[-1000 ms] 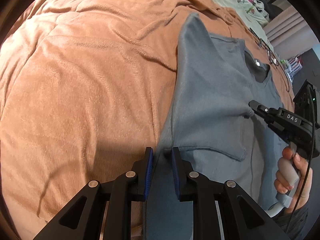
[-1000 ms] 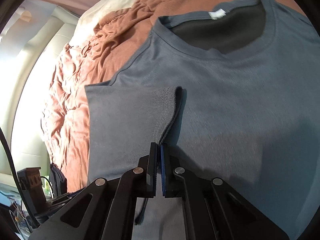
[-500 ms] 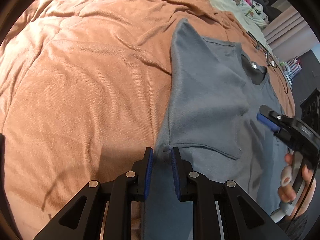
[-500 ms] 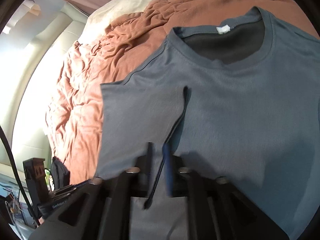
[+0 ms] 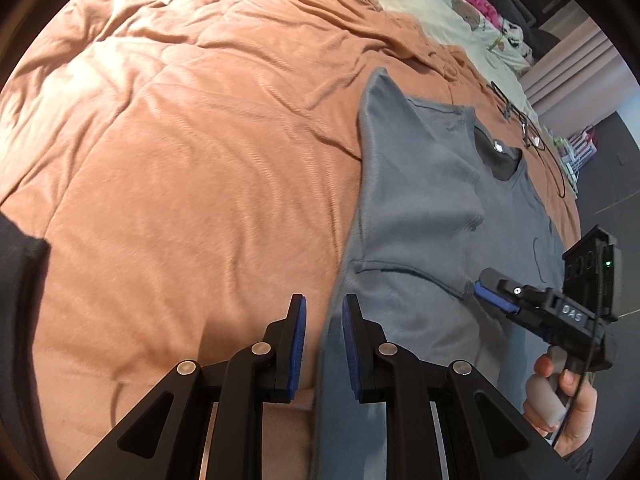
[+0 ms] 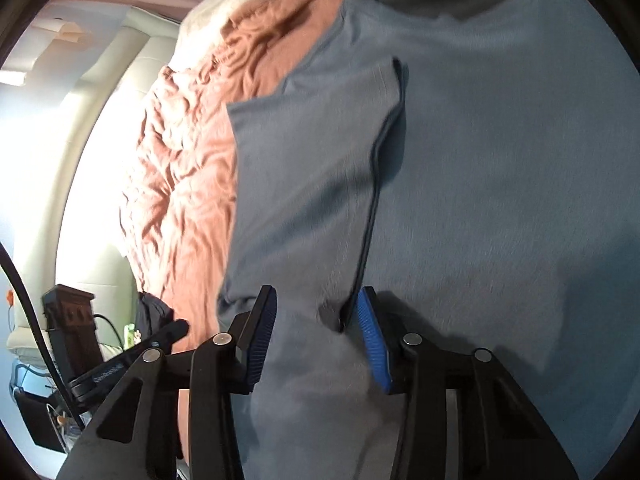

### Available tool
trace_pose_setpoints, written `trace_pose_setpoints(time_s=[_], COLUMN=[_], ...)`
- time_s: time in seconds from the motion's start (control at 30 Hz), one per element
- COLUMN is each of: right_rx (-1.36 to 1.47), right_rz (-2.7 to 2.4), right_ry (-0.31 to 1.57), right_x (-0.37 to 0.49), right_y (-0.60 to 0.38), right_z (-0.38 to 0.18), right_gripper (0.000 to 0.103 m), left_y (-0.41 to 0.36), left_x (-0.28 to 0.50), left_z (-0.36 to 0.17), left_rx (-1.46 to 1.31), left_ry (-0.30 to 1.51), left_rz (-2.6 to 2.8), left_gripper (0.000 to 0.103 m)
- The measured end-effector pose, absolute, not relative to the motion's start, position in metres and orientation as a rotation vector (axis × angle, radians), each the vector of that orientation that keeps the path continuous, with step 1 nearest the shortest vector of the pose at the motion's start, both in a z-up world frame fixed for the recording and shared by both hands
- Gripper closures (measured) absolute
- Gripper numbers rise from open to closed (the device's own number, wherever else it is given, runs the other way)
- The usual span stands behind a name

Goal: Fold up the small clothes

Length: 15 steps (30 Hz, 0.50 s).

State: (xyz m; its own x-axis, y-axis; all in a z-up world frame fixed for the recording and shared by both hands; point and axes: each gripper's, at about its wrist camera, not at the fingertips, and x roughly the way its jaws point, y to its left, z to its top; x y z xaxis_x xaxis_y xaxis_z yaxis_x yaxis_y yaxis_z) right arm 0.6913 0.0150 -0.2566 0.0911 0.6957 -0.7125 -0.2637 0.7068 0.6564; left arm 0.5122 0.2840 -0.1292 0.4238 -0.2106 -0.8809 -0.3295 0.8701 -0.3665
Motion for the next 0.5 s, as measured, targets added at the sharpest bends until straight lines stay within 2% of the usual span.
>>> trace_pose_setpoints(time_s=[0.17, 0.23, 0.27, 0.3, 0.5], right_rx=[0.394, 0.358, 0.339, 0.332, 0.300], right_rz=[0.698, 0.679, 0.672, 0.670, 0.675], right_ry=[1.323, 1.325, 1.330, 1.328, 1.276], right_x=[0.690, 0.692, 0.692, 0.695, 0.682], right_y=[0.024, 0.028, 0.031, 0.031, 0.044], right_z=[-0.261, -0.258, -0.257, -0.255, -0.231], right_gripper=[0.063, 0.077, 0.096, 0.100, 0.101], left_y=[0.290, 0.291, 0.291, 0.291, 0.293], left_x=[0.499, 0.495, 0.493, 0.490, 0.478], left_z=[-0.132, -0.132, -0.133, -0.132, -0.127], left_rx=[-0.564, -0.571, -0.574, -0.578, -0.586], left_ry=[1.136, 1.132, 1.129, 1.127, 1.106], left_rz=[0.083, 0.081, 0.080, 0.079, 0.074], left_gripper=[0.083, 0.083, 0.083, 0.083, 0.083])
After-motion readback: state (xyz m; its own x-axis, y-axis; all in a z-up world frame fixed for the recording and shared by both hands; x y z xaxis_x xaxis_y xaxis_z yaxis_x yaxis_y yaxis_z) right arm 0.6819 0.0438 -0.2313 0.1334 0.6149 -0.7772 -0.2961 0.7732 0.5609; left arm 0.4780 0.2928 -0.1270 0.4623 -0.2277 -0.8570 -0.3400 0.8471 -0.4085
